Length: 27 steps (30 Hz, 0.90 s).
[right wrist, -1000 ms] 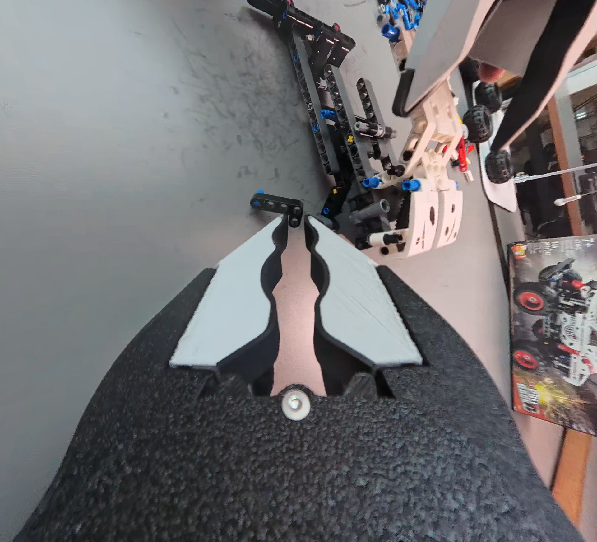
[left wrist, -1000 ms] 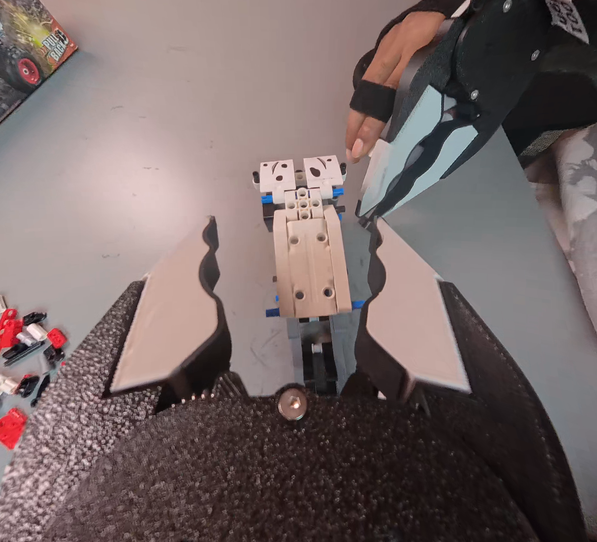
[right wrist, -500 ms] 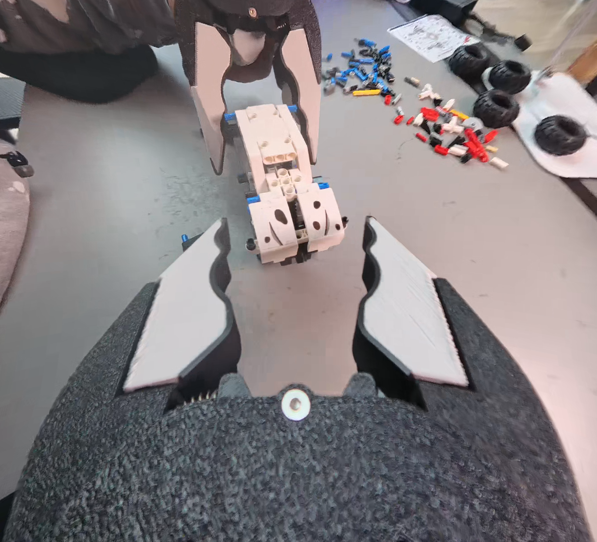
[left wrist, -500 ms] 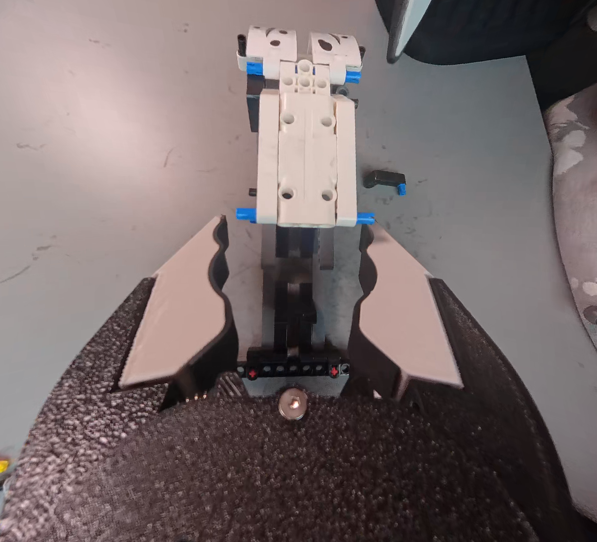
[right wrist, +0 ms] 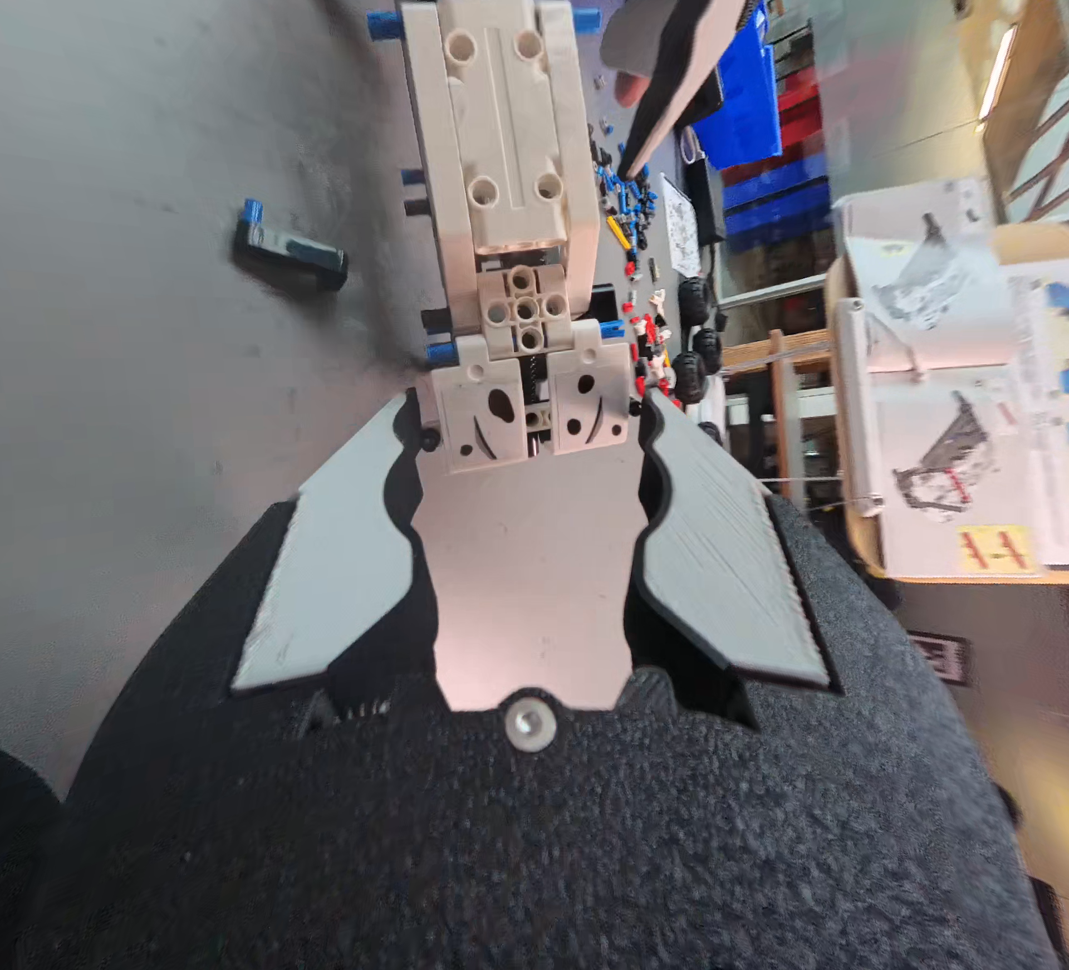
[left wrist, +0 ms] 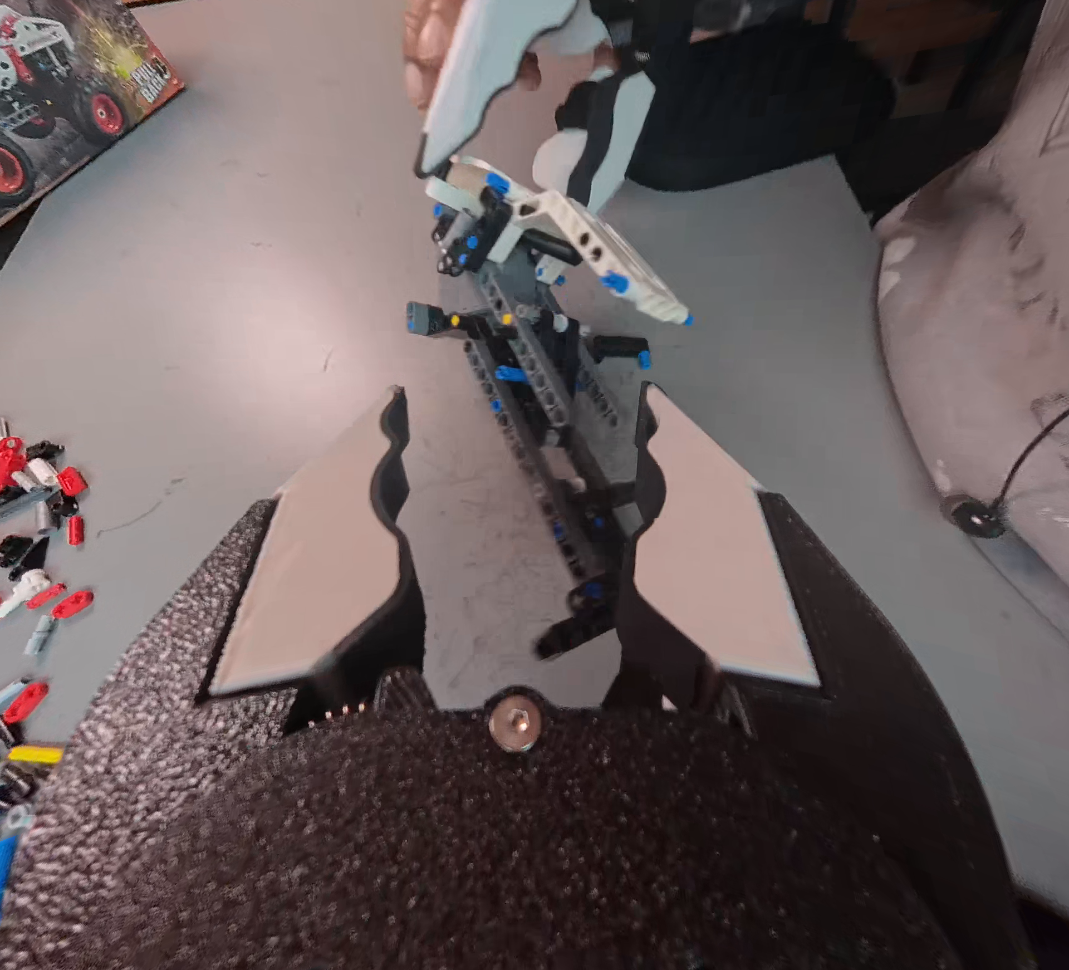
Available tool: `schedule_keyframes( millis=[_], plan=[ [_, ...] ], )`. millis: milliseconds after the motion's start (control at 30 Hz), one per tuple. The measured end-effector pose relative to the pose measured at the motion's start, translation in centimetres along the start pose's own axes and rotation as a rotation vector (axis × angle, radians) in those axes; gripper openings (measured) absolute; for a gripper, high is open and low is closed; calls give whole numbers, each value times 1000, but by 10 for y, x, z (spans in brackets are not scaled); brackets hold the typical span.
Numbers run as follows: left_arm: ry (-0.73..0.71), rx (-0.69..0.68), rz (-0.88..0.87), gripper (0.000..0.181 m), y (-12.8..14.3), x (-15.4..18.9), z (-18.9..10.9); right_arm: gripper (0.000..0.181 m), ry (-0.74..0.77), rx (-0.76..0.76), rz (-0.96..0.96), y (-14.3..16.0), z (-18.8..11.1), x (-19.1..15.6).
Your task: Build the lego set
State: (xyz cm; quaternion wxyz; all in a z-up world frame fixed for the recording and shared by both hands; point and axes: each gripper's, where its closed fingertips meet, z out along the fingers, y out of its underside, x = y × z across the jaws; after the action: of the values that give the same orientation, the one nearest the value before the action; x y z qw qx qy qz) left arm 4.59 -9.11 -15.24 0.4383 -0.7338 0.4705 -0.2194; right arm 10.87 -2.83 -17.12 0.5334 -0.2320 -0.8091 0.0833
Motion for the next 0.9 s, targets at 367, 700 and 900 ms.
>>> schedule_keyframes(
  millis=[367,700,900],
  plan=[
    [222,-50,-200,78,7,31,3,64,250,-45,-253,-7,-6,-7],
    [302,-103,-306,81,15,48,10,64,251,-43,-251,-4,-8,-12],
    [237,-125,-292,57,18,46,18,63,196,-48,-199,0,-11,-14]
  ],
)
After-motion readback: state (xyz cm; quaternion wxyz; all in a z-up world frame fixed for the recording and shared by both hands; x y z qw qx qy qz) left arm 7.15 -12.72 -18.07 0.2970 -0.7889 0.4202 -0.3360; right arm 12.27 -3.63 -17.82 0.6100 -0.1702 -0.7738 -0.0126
